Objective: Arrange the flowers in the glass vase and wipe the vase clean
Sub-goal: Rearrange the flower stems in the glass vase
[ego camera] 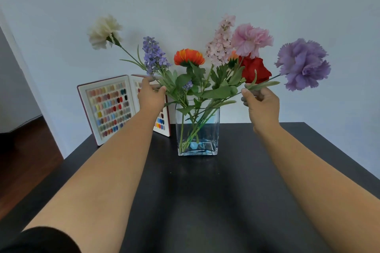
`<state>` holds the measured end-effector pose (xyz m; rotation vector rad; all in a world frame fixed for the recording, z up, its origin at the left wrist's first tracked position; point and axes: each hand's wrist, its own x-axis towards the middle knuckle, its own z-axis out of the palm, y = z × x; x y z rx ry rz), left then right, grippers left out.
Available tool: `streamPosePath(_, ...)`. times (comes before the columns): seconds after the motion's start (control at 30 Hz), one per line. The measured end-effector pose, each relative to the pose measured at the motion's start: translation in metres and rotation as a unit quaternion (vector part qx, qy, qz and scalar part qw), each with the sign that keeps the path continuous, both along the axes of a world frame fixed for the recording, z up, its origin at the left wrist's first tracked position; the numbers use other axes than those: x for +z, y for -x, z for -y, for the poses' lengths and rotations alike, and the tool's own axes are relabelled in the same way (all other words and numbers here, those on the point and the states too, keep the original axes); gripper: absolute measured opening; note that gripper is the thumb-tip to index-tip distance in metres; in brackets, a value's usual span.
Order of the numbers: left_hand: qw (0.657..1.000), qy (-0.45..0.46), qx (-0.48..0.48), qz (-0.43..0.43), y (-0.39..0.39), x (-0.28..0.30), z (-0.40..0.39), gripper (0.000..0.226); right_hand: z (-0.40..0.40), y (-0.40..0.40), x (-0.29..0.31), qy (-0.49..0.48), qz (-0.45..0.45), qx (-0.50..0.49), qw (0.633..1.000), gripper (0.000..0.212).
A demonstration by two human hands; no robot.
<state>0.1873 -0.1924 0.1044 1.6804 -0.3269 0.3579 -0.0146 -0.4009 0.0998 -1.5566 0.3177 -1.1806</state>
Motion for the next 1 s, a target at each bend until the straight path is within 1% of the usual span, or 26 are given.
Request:
streamPosePath(0.1, 0.999, 0.005, 0.018, 0.042, 0.004, 0.006, 0.001, 0.033, 0.002, -0.004, 0.013, 0.041, 0.001, 0.009, 0.999, 0.01)
streamPosePath(0.2, 0.996, 0.003, 0.027, 0.086, 0.008, 0.014, 0.003, 0.034, 0.002, -0.01, 0.031, 0.085, -0.001, 0.006, 0.996, 0.011)
streamPosePath(0.37, 0.985, -0.069, 0.004, 0.155, 0.013, 0.032, 0.003, 0.039, 0.003, -0.023, 0.065, 0.13, -0.01, -0.005, 0.992, 0.006)
streamPosePath(0.47, 0.976, -0.109, -0.017, 0.186, 0.015, 0.044, 0.004, 0.042, 0.0, -0.028, 0.082, 0.14, -0.023, -0.009, 0.99, 0.012)
streamPosePath(0.6, 0.974, -0.126, -0.014, 0.19, 0.014, 0.057, 0.007, 0.042, -0.004, -0.032, 0.102, 0.147, -0.018, 0.003, 0.989, 0.016)
streamPosePath(0.8, 0.969, -0.16, -0.041, 0.185, 0.015, 0.058, 0.015, 0.041, -0.011, -0.041, 0.118, 0.126, 0.012, 0.047, 0.991, 0.009)
streamPosePath(0.87, 0.967, -0.17, -0.047, 0.186, 0.016, 0.055, 0.017, 0.041, -0.014, -0.048, 0.12, 0.131, -0.005, 0.051, 0.99, 0.01)
streamPosePath(1.0, 0.966, -0.167, -0.055, 0.189, 0.017, 0.058, 0.015, 0.039, -0.021, -0.061, 0.118, 0.187, -0.073, 0.051, 0.978, 0.011)
